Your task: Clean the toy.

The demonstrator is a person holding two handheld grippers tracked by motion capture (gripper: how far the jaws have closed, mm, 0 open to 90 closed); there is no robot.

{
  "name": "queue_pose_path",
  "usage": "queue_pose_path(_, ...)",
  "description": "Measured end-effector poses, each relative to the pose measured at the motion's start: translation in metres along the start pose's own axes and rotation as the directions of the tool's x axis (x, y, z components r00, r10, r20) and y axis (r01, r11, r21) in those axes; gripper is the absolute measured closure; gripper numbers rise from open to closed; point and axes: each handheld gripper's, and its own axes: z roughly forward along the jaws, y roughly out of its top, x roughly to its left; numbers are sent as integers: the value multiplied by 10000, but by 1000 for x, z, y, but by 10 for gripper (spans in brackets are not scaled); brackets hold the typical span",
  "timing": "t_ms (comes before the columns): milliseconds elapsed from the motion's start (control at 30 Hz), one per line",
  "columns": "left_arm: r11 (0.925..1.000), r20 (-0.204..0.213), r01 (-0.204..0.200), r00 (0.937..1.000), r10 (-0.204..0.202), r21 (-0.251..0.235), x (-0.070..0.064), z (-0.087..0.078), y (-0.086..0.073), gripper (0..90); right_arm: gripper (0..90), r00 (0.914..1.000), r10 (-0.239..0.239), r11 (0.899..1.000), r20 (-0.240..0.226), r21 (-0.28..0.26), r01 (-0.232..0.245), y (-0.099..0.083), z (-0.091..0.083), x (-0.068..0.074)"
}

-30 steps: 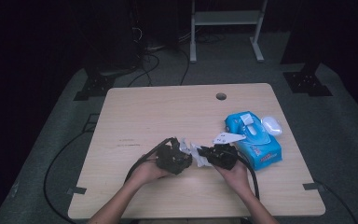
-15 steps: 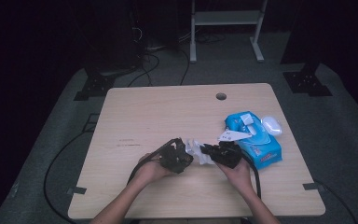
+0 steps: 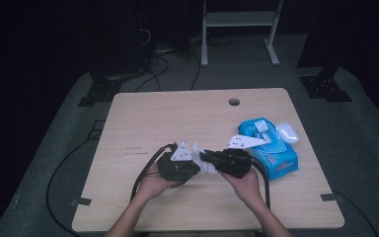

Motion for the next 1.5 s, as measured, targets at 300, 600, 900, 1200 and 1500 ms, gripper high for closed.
queue_pose_path(300, 9997, 96, 194, 9998, -193, -143, 5, -6, -13, 574, 820, 9985, 269, 9990, 475, 334, -285, -7, 4, -12)
queue_pose_path(600, 9982, 203, 299, 9994, -289, -528, 4, -11, -10, 573, 820, 9978, -358, 9991, 558, 246, 345, 2, 6, -1)
queue_pose_path(900, 9966, 227, 270, 9994, -253, -776, 2, -12, -6, 572, 822, 10000, -39, 9999, 86, -142, 40, 6, 5, 3)
queue_pose_path(1200, 9973, 357, 178, 9992, -153, -711, 0, -8, -8, 573, 823, 9998, -67, 10000, 192, -24, 67, 10, 3, 5)
queue_pose_path(1500, 9963, 520, 228, 9985, -185, -825, 1, -7, -10, 573, 823, 9981, -8, 9997, 611, 235, -6, 4, 0, -8)
